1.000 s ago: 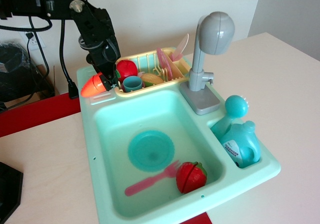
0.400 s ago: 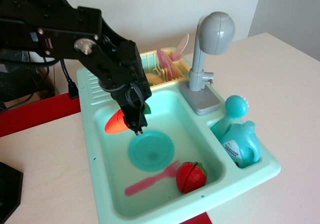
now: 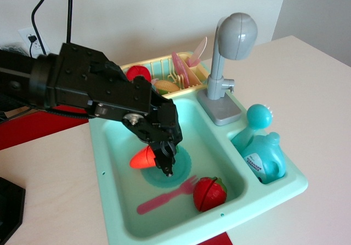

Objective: Put carrot on plate

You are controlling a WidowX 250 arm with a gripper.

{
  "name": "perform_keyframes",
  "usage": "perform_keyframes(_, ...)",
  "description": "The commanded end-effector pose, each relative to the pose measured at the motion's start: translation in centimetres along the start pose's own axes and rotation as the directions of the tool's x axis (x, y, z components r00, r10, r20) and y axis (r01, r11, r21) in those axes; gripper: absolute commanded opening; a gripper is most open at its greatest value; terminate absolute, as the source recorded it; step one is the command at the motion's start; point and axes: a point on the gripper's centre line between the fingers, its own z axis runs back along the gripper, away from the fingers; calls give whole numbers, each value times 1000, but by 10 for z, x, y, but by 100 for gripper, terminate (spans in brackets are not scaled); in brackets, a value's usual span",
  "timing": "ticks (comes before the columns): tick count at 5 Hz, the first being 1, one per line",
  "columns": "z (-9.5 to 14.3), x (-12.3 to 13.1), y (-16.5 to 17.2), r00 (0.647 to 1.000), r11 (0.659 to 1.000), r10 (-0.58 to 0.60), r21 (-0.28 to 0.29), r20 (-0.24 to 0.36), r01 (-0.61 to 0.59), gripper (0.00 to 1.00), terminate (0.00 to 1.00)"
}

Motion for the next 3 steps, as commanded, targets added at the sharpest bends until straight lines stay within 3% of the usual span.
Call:
perform_keyframes(1,18,5,21,993,994,107,12,56,-108,100,0)
perform_keyframes(2,36,-5,41,983,986,161,31,89,-165,100,0)
perform_keyframes(3,44,-14,50,979,982,178,40,95,-182,100,100)
